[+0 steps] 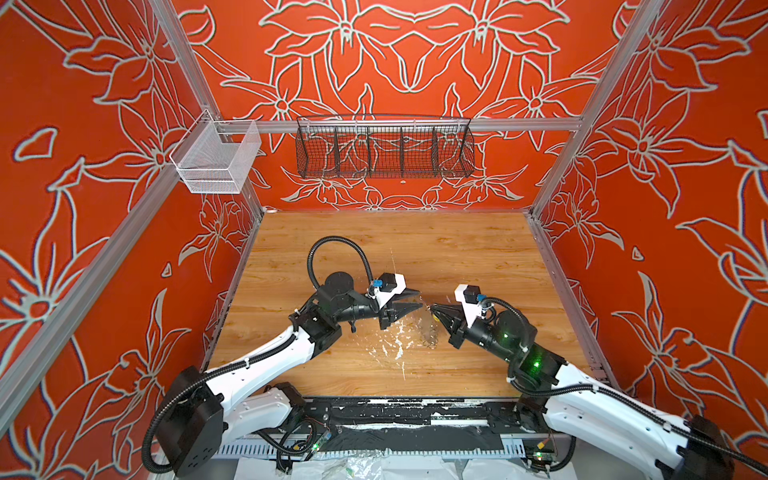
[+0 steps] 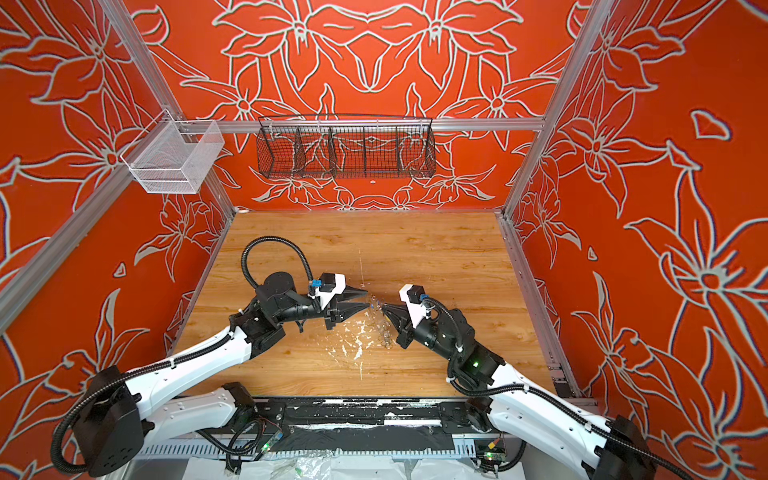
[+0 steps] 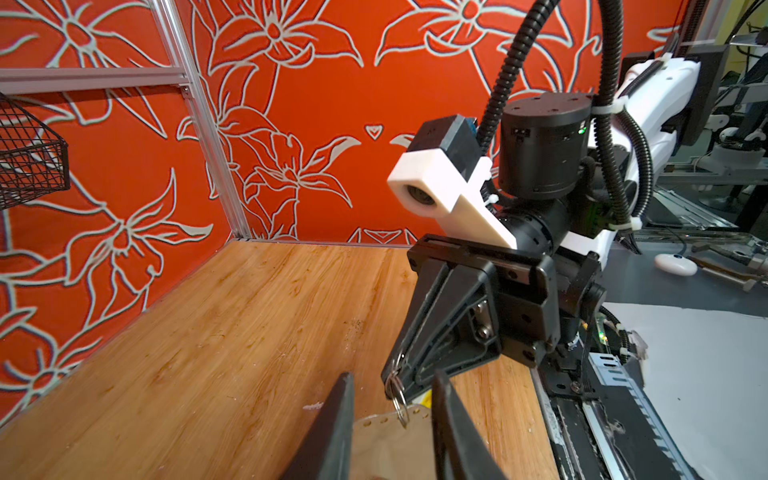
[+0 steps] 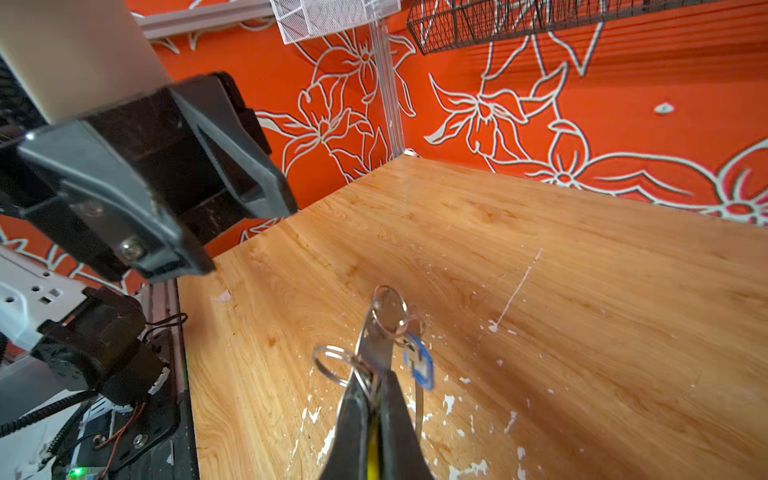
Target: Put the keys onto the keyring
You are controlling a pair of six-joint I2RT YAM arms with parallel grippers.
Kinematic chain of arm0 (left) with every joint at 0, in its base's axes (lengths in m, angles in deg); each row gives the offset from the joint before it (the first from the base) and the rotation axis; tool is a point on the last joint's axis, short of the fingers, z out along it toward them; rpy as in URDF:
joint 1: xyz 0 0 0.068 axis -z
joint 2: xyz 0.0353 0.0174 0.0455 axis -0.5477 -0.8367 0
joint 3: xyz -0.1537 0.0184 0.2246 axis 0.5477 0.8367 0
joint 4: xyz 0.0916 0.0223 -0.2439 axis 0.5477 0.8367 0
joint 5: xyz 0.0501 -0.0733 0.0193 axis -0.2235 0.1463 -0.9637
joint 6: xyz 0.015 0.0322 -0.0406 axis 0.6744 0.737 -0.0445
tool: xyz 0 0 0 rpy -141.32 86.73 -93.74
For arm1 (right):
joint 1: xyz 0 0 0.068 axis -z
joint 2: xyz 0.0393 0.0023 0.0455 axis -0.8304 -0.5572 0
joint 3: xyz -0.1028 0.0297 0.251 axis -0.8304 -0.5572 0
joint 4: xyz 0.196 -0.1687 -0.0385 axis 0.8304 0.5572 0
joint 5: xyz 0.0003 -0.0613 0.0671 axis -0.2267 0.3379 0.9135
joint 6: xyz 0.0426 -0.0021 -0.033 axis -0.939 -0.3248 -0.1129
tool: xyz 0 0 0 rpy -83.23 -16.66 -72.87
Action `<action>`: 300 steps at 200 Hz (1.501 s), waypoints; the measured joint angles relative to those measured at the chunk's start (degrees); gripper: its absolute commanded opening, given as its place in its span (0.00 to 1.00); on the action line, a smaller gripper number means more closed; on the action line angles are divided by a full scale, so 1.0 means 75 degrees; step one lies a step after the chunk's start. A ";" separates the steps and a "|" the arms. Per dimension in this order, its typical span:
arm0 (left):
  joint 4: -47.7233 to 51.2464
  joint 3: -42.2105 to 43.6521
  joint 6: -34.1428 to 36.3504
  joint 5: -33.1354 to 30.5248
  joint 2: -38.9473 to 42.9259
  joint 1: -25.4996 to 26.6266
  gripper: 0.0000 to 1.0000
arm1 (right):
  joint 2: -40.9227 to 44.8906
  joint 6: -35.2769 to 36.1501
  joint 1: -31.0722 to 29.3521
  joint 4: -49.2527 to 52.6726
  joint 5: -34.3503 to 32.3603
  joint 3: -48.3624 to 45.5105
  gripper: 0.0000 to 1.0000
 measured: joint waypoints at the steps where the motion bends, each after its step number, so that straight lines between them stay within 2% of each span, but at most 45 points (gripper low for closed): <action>1: 0.0012 -0.0003 0.0000 -0.0003 0.0000 0.0000 0.37 | 0.0000 0.0000 0.0000 0.0015 -0.0006 0.0003 0.00; 77: 0.1614 -0.1125 0.0938 -0.0458 -0.0533 0.0329 0.37 | -0.0041 -0.0015 0.0000 0.0624 -0.0455 0.0329 0.00; 152: 0.2978 -0.2072 0.1306 -0.1128 -0.1457 0.0463 0.36 | -0.0079 -0.0012 0.0000 0.0752 -0.0571 0.0329 0.00; 200: 0.3343 -0.2320 0.1378 -0.1174 -0.1757 0.0481 0.37 | -0.0111 -0.0012 0.0000 0.0764 -0.0600 0.0329 0.00; 273: 0.3442 -0.2320 0.1431 -0.1093 -0.1786 0.0481 0.47 | -0.0210 -0.0015 0.0000 0.0752 -0.0691 0.0329 0.00; 300: 0.3442 -0.2320 0.1434 -0.1040 -0.1792 0.0481 0.46 | -0.0245 -0.0017 0.0000 0.0752 -0.0737 0.0329 0.00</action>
